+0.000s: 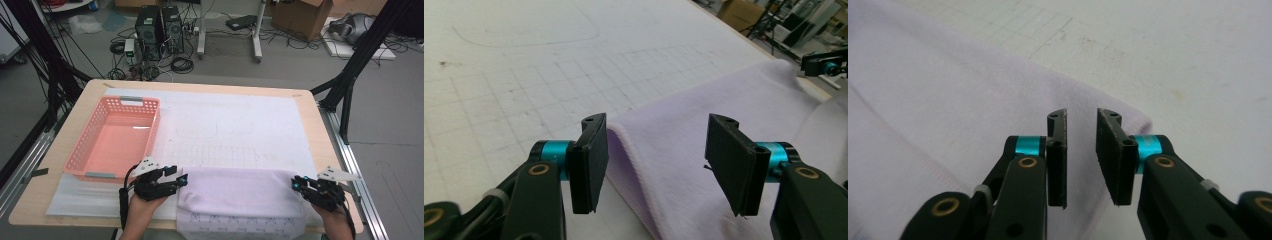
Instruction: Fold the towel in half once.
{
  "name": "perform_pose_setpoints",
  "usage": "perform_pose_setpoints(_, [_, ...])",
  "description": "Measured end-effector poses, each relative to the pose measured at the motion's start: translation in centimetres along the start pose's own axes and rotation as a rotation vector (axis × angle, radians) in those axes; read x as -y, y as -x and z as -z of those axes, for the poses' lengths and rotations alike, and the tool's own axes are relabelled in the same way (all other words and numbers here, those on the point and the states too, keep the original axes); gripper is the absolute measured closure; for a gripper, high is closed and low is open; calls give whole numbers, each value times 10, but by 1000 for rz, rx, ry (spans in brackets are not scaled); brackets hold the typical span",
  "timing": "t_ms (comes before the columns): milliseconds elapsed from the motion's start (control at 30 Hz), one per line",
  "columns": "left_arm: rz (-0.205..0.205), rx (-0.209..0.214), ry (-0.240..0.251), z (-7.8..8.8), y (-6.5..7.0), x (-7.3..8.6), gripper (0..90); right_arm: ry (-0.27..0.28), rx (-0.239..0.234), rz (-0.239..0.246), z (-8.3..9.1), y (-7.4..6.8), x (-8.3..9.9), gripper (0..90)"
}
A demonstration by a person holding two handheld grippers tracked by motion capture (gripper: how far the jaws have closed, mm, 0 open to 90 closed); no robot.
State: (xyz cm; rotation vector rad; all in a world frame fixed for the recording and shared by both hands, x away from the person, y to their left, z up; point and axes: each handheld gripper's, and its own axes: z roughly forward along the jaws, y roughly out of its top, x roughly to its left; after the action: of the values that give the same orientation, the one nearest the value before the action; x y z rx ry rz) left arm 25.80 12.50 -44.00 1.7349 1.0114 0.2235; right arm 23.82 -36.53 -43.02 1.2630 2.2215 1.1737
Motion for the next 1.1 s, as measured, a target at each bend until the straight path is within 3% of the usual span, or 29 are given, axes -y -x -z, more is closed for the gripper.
perform_pose_setpoints(133, [5, -43, -52, -16, -5, 1, 412, -75, 59, 32, -24, 7, 0, 798])
perform_pose_setpoints(200, [8, -53, -73, -20, -6, 3, 410, -47, 84, 2, -21, 13, 3, 824])
perform_pose_setpoints(267, [8, -51, -87, -21, -6, 3, 410, -49, 130, 14, -17, 14, 4, 819])
perform_pose_setpoints(400, [29, -64, -121, -23, -8, 3, 414, -19, 78, -57, -7, 17, 7, 653])
perform_pose_setpoints(467, [16, -61, -135, -24, -5, 3, 406, -14, 62, -70, -3, 16, 8, 554])
perform_pose_setpoints(533, [-9, -50, -146, -26, -3, 3, 391, -35, 81, -46, -4, 13, 9, 446])
perform_pose_setpoints(600, [-23, -19, -154, -27, -1, 3, 419, -38, 62, -2, -9, 10, 11, 361])
perform_pose_setpoints(633, [-46, -25, -163, -28, 1, 3, 449, -36, 57, 7, -11, 9, 11, 336])
perform_pose_setpoints(733, [-57, -49, -166, -28, 3, 3, 502, -65, 69, 31, -21, 1, 11, 273])
perform_pose_setpoints(833, [-86, -86, -175, -29, 7, 4, 618, -85, 89, 26, -21, -3, 8, 313])
perform_pose_setpoints(900, [-93, -70, -182, -30, 7, 4, 719, -90, 84, 32, -20, -4, 7, 439])
perform_pose_setpoints(967, [-72, -40, -189, -30, 7, 4, 769, -97, 63, 32, -18, -6, 6, 550])
perform_pose_setpoints(1000, [-72, -35, -193, -30, 8, 4, 818, -100, 55, 30, -18, -7, 6, 592])
perform_pose_setpoints(1100, [-48, -39, -189, -31, 9, 5, 833, -94, 28, 7, -17, -6, 7, 715])
